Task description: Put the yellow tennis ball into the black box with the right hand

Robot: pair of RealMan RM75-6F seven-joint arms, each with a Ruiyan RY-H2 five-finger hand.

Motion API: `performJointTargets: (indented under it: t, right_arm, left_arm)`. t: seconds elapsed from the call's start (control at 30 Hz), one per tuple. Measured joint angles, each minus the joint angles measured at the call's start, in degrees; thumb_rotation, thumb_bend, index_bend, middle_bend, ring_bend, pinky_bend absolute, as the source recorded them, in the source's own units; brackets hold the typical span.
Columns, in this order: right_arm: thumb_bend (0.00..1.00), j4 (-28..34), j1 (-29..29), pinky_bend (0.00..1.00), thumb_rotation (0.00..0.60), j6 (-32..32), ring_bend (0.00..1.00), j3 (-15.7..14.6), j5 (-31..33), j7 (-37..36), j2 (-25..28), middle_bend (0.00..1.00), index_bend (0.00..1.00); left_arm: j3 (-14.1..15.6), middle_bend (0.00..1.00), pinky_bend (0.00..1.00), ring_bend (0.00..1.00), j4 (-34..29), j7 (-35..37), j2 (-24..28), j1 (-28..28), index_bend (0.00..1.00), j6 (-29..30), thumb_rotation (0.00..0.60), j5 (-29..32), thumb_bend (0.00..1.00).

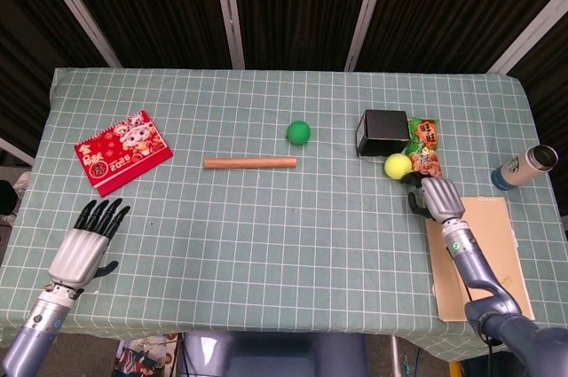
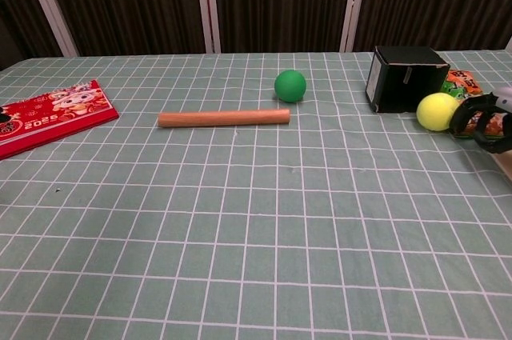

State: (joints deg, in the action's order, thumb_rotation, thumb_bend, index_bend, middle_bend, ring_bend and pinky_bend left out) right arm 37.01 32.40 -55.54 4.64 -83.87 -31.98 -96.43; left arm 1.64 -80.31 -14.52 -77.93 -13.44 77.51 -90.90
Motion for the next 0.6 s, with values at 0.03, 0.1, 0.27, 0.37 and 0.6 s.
performJointTargets:
  t: [0.03, 0.1, 0.27, 0.37, 0.6]
  right_arm:
    - [0.63, -0.18, 0.05, 0.62, 0.600, 0.08, 0.39, -0.10, -0.09, -0.30, 0.01, 0.37, 0.35]
    - [0.63, -0.70, 0.25, 0.61, 0.600, 0.21, 0.39, -0.35, -0.44, -0.92, -0.03, 0.37, 0.35]
    - [0.63, -1.21, 1.03, 0.60, 0.600, -0.02, 0.38, -0.64, -1.22, -1.92, -0.36, 0.37, 0.35]
    - [0.63, -0.30, 1.18, 0.60, 0.600, -0.28, 0.38, -0.73, -1.48, -2.06, -0.34, 0.37, 0.35]
    - [0.62, 3.24, 0.85, 0.60, 0.600, -1.20, 0.38, -0.96, -1.61, 0.07, 0.33, 0.37, 0.35]
  left_arm:
    - [0.00, 0.00, 0.00, 0.00, -0.05, -0.11, -0.03, -0.01, 0.00, -0.02, 0.600, 0.00, 0.07]
    - [-0.01, 0.00, 0.00, 0.00, -0.22, -0.36, -0.11, -0.05, 0.00, -0.02, 0.600, -0.02, 0.07]
    - [0.04, 0.00, 0.00, 0.00, -0.59, -0.79, -0.25, -0.16, 0.00, -0.10, 0.600, -0.16, 0.07]
    - [0.09, 0.00, 0.00, 0.00, -0.65, -0.77, -0.27, -0.27, 0.00, -0.37, 0.600, -0.08, 0.07]
    - [0.06, 0.00, 0.00, 0.00, -0.39, -0.15, -0.05, -0.27, 0.00, -0.21, 0.600, -0.07, 0.07]
